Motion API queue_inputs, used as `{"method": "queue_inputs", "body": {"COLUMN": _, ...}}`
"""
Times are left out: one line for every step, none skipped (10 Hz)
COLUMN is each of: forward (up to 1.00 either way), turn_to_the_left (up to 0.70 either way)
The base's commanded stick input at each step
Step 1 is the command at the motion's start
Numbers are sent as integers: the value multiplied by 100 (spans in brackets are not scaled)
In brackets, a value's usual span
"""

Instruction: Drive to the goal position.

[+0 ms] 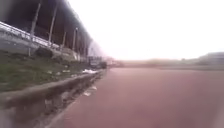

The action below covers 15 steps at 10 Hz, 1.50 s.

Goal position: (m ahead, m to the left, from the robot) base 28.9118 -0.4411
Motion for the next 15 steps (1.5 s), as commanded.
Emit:
{"method": "queue_inputs", "body": {"forward": 70, "turn_to_the_left": -35}}
{"method": "queue_inputs", "body": {"forward": 70, "turn_to_the_left": -13}}
{"method": "queue_inputs", "body": {"forward": 70, "turn_to_the_left": -33}}
{"method": "queue_inputs", "body": {"forward": 70, "turn_to_the_left": -6}}
{"method": "queue_inputs", "body": {"forward": 70, "turn_to_the_left": 0}}
{"method": "queue_inputs", "body": {"forward": 70, "turn_to_the_left": -9}}
{"method": "queue_inputs", "body": {"forward": 70, "turn_to_the_left": -32}}
{"method": "queue_inputs", "body": {"forward": 70, "turn_to_the_left": -13}}
{"method": "queue_inputs", "body": {"forward": 70, "turn_to_the_left": 0}}
{"method": "queue_inputs", "body": {"forward": 70, "turn_to_the_left": 0}}
{"method": "queue_inputs", "body": {"forward": 70, "turn_to_the_left": 0}}
{"method": "queue_inputs", "body": {"forward": 70, "turn_to_the_left": 0}}
{"method": "queue_inputs", "body": {"forward": 70, "turn_to_the_left": 0}}
{"method": "queue_inputs", "body": {"forward": 70, "turn_to_the_left": 0}}
{"method": "queue_inputs", "body": {"forward": 70, "turn_to_the_left": 0}}
